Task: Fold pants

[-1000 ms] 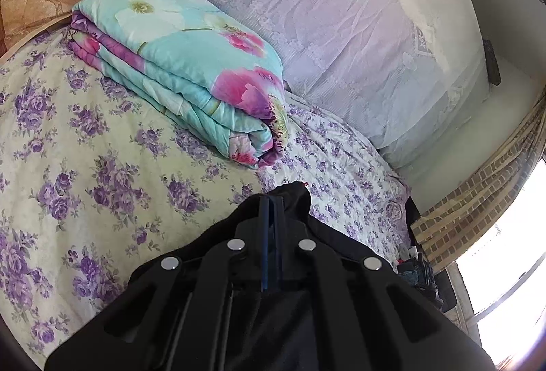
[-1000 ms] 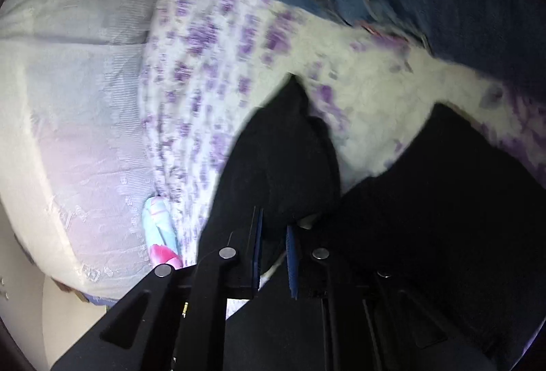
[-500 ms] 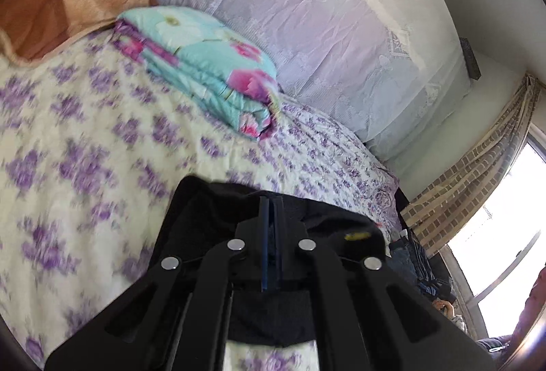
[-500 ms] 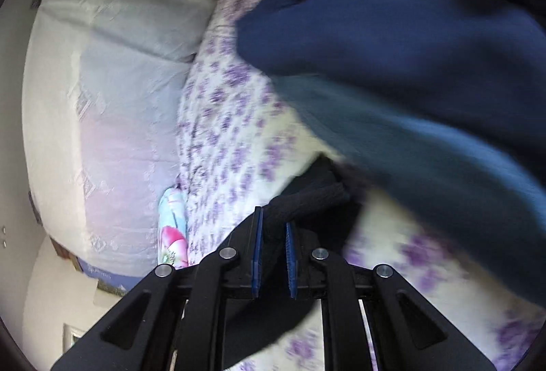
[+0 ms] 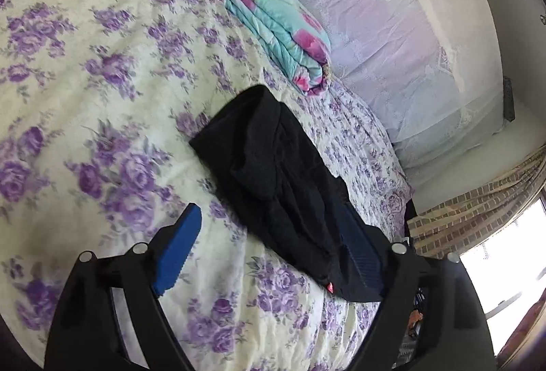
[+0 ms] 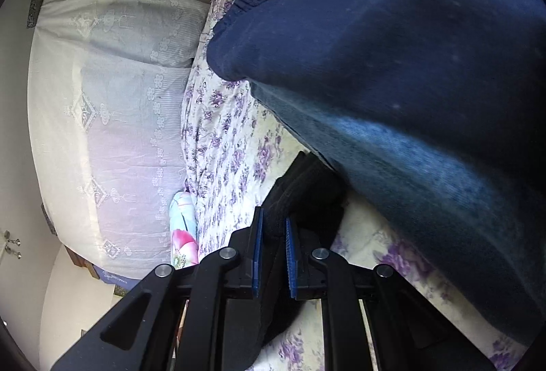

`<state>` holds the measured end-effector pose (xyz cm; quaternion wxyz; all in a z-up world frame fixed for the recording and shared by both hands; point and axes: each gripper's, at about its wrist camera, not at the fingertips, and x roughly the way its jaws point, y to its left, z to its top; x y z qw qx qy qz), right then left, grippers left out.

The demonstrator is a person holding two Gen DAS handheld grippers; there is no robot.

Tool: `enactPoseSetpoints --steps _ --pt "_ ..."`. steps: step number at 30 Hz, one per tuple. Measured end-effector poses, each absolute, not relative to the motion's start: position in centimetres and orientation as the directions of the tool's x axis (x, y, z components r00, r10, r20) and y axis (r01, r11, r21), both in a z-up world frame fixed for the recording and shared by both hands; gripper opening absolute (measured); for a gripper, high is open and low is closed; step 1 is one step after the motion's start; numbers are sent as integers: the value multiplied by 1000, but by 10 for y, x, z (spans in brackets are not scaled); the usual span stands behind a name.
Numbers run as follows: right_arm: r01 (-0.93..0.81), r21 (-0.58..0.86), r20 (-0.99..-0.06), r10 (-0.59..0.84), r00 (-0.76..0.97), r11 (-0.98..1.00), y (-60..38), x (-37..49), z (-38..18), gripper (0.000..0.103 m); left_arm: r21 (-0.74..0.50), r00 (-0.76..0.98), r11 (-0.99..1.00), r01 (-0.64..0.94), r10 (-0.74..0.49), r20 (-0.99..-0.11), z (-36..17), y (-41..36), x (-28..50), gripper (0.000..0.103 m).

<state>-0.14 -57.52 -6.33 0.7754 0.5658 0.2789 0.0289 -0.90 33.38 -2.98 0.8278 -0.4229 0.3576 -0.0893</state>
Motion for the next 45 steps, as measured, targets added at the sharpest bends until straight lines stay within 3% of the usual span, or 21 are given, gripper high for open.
enactPoseSetpoints --steps 4,6,8,11,18,22,25,28,36,45 --pt "257 903 -382 372 846 343 -575 -5 -64 12 -754 667 617 -224 -468 -581 -48 321 20 77" --pt "258 904 -383 372 846 342 -574 -2 -66 12 -743 649 623 -245 -464 -603 -52 315 33 67" --pt "257 907 -378 375 847 335 -574 -2 -67 12 -731 627 628 -267 -463 -627 -56 311 43 35" --pt "256 907 -378 376 846 335 -574 -7 -67 12 -697 608 656 -292 -435 -664 -55 305 48 20" --pt "249 902 -381 377 844 352 -577 14 -58 12 -689 578 666 -286 -454 -678 -31 306 54 18" --pt "236 898 -379 380 844 370 -577 22 -53 12 -646 513 680 -347 -439 -738 -41 311 61 34" --pt "240 899 -381 381 842 367 -578 21 -58 12 -655 540 672 -344 -429 -724 -45 315 53 37" --pt "252 900 -387 384 839 357 -580 18 -65 12 -659 560 671 -340 -419 -715 -43 315 43 26" --pt "246 903 -381 389 839 352 -580 19 -63 12 -619 598 721 -311 -358 -717 -12 308 36 27" --pt "242 903 -379 397 836 354 -580 23 -63 12 -621 599 709 -334 -349 -721 -23 316 62 23"
